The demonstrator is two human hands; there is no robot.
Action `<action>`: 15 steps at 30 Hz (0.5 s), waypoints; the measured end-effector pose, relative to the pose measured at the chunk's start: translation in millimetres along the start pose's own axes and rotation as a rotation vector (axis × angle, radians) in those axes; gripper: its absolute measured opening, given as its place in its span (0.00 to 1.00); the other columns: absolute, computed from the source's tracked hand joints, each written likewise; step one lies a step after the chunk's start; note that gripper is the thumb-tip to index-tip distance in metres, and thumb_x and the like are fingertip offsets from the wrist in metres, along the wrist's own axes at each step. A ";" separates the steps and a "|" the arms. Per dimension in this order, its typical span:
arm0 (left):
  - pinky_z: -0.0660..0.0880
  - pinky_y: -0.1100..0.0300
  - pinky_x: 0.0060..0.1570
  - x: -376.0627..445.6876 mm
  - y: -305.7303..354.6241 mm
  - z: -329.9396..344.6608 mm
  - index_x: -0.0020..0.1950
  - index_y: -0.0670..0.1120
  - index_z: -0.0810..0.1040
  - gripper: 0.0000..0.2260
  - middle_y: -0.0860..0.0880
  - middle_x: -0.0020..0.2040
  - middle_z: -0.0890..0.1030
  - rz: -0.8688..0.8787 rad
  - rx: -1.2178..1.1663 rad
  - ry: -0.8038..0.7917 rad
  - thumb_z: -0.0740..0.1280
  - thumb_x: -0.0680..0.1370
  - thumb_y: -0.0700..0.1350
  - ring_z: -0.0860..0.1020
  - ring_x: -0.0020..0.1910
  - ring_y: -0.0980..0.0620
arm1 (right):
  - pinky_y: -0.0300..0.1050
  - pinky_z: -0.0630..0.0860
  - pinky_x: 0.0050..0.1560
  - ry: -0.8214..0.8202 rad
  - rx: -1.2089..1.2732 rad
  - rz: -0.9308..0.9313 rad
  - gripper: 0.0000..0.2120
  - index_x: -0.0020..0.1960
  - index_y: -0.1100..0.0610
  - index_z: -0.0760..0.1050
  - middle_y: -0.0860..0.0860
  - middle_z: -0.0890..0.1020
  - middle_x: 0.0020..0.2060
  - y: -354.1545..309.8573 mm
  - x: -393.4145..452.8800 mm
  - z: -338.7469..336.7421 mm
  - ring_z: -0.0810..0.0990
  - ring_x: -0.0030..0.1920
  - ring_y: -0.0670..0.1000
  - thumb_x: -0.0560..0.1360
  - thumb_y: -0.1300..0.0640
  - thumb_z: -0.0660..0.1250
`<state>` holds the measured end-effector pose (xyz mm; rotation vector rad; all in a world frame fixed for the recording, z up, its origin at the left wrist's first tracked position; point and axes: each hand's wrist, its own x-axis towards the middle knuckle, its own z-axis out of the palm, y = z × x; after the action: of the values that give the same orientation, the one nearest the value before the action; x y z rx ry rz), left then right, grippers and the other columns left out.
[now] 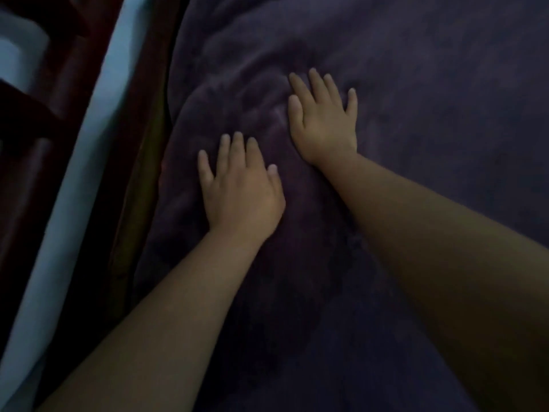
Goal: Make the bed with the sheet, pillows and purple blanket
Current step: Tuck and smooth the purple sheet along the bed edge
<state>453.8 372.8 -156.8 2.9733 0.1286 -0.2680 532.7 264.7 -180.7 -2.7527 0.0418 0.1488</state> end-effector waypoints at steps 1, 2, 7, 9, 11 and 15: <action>0.43 0.46 0.75 -2.0 -0.1 5.4 0.77 0.42 0.53 0.25 0.44 0.78 0.54 0.020 0.017 0.009 0.50 0.81 0.50 0.49 0.78 0.48 | 0.59 0.40 0.74 0.003 -0.003 0.000 0.22 0.75 0.47 0.53 0.50 0.53 0.77 -0.2 0.0 0.5 0.48 0.77 0.51 0.81 0.49 0.44; 0.43 0.46 0.75 -2.0 -0.8 10.4 0.77 0.41 0.53 0.25 0.44 0.78 0.54 0.021 0.016 0.027 0.50 0.81 0.49 0.50 0.78 0.48 | 0.59 0.40 0.74 0.008 -0.002 -0.002 0.22 0.75 0.47 0.53 0.50 0.53 0.77 0.4 0.2 2.5 0.48 0.77 0.51 0.81 0.49 0.44; 0.45 0.47 0.75 2.8 0.2 19.0 0.76 0.41 0.58 0.24 0.44 0.77 0.58 0.002 -0.007 0.106 0.51 0.81 0.47 0.54 0.78 0.49 | 0.57 0.42 0.75 0.054 0.042 -0.004 0.22 0.74 0.49 0.56 0.51 0.57 0.76 3.8 4.9 3.8 0.51 0.77 0.50 0.81 0.50 0.45; 0.44 0.48 0.75 4.2 -0.7 19.7 0.76 0.42 0.58 0.23 0.46 0.78 0.58 -0.018 -0.034 0.096 0.52 0.81 0.46 0.53 0.78 0.51 | 0.52 0.47 0.75 0.104 0.192 0.004 0.23 0.73 0.54 0.61 0.52 0.63 0.74 2.9 2.2 0.9 0.57 0.75 0.51 0.80 0.50 0.44; 0.44 0.49 0.75 5.8 0.4 18.1 0.76 0.43 0.58 0.23 0.47 0.78 0.57 -0.032 -0.026 0.088 0.52 0.81 0.46 0.52 0.78 0.51 | 0.48 0.56 0.72 0.185 0.432 0.039 0.27 0.67 0.62 0.69 0.57 0.71 0.69 1.0 -10.8 -12.5 0.66 0.71 0.54 0.78 0.50 0.43; 0.46 0.47 0.75 6.4 3.4 16.5 0.76 0.42 0.58 0.23 0.46 0.78 0.58 -0.041 -0.009 0.088 0.52 0.81 0.45 0.53 0.78 0.50 | 0.60 0.54 0.72 0.186 0.288 0.008 0.23 0.64 0.61 0.73 0.58 0.72 0.68 8.9 -86.6 -24.8 0.66 0.72 0.57 0.73 0.54 0.53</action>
<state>457.6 367.3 -173.5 2.9764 0.2009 -0.1403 448.6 247.9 -151.7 -2.4700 0.1147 -0.1045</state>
